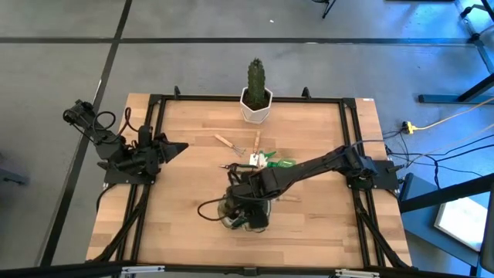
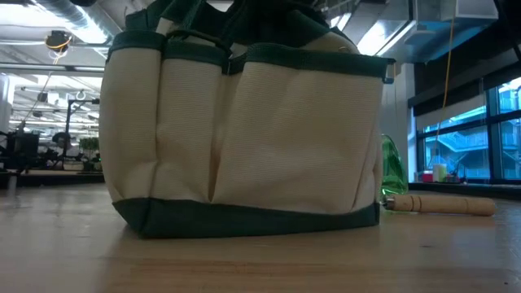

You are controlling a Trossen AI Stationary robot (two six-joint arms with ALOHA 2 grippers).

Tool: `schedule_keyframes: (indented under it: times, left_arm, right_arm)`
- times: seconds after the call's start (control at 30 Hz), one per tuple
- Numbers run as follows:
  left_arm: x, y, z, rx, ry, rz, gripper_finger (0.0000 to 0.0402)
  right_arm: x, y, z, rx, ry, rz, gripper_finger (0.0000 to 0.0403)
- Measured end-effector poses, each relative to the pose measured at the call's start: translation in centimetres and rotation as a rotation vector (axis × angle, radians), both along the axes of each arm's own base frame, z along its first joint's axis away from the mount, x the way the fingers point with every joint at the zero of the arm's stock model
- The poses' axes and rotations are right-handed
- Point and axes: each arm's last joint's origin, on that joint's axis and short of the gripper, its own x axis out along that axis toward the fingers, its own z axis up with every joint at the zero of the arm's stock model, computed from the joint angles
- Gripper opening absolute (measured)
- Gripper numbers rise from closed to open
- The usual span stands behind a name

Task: Pick & Place Garden tools in Gardening bag
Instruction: Put the spray bottle into the gardening bag

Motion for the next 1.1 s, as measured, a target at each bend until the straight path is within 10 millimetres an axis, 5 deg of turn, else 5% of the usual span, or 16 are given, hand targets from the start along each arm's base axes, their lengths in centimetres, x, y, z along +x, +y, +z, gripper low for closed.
schedule_keyframes:
  times: [0.4,0.67,0.83,1.1]
  left_arm:
    - [0.0,0.0,0.0,0.028,0.009,0.002,0.0005]
    - [0.4,-0.4,-0.2,0.045,0.023,-0.028,0.0001]
    - [0.8,-0.7,-0.4,0.059,0.034,-0.028,0.0006]
    - [1.7,-1.1,-0.6,0.066,0.045,-0.002,0.0008]
  right_arm:
    - [-1.7,-1.0,5.9,-0.008,0.036,-0.088,0.0216]
    - [-3.6,2.8,10.9,0.097,-0.293,-0.073,0.0216]
    - [-5.0,5.2,11.1,-0.044,-0.377,-0.2,0.0215]
    - [-5.9,5.4,10.7,-0.129,-0.351,-0.259,0.0215]
